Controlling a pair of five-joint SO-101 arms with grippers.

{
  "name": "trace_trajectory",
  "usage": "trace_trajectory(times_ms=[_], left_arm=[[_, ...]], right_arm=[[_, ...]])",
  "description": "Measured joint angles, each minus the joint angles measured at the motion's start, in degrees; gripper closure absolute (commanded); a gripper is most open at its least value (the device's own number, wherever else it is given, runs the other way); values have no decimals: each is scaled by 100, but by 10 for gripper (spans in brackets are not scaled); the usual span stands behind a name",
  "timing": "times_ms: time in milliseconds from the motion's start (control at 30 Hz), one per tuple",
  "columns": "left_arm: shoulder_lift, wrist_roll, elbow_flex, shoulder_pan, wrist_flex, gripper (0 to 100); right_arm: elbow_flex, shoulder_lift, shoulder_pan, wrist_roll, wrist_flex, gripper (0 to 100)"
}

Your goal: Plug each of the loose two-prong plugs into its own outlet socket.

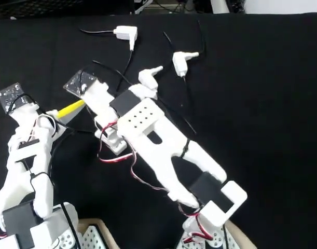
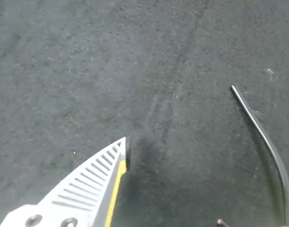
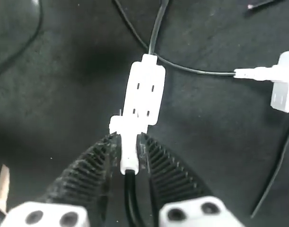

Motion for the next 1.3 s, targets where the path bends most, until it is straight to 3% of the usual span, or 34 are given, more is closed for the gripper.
trace_trajectory(times_ms=[367,1300], left_arm=[[0,0,0,18,0,380],[0,0,0,18,0,380]], right_arm=[[9,281,0,457,0,987],[-246,607,273,501,-185,987]])
